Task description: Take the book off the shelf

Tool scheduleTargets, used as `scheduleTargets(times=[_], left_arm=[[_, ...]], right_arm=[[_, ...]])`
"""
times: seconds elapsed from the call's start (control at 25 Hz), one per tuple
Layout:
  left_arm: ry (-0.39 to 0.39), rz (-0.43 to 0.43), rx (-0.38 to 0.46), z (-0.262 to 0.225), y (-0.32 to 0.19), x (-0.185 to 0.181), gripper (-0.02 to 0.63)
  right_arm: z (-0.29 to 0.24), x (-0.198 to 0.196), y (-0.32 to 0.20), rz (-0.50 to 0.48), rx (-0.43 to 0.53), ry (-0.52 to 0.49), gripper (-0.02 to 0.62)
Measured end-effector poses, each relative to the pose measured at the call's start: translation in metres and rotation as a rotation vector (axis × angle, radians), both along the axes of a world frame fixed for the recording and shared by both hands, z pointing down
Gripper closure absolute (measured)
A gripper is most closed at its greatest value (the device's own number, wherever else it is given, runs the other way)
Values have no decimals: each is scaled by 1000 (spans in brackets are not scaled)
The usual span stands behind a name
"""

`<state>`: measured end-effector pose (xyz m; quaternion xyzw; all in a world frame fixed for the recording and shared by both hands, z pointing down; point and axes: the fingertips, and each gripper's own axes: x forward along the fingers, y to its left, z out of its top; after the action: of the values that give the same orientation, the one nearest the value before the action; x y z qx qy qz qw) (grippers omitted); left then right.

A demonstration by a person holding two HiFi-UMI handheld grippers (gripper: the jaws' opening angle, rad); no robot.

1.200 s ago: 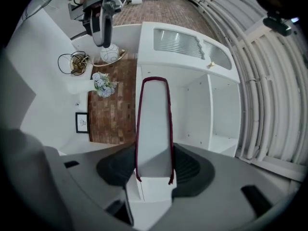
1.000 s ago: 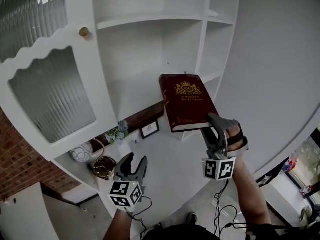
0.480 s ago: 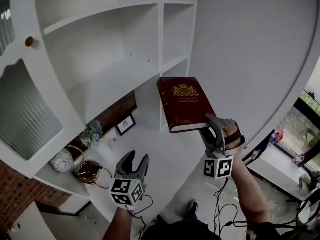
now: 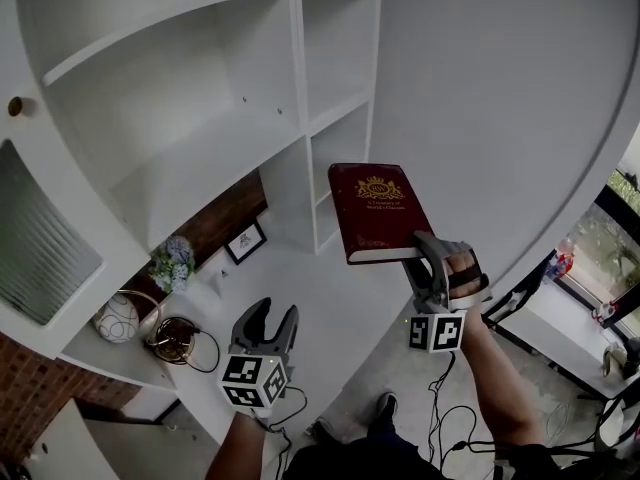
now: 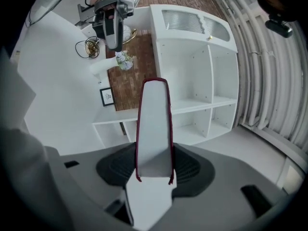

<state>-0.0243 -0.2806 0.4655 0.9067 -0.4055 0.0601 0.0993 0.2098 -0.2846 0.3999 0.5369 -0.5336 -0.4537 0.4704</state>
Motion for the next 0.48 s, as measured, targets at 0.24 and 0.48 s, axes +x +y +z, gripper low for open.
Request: scheduleTargets(times=[0.24,0.48], left_arm=[[-19,-33,-27,11,-5,12,400],[-37,-54,-68,29,-10,24,400]], right_arm=[[38,20,-15,-12,-70,-18,379],[89,36,-30,-13,-159,-27,379]])
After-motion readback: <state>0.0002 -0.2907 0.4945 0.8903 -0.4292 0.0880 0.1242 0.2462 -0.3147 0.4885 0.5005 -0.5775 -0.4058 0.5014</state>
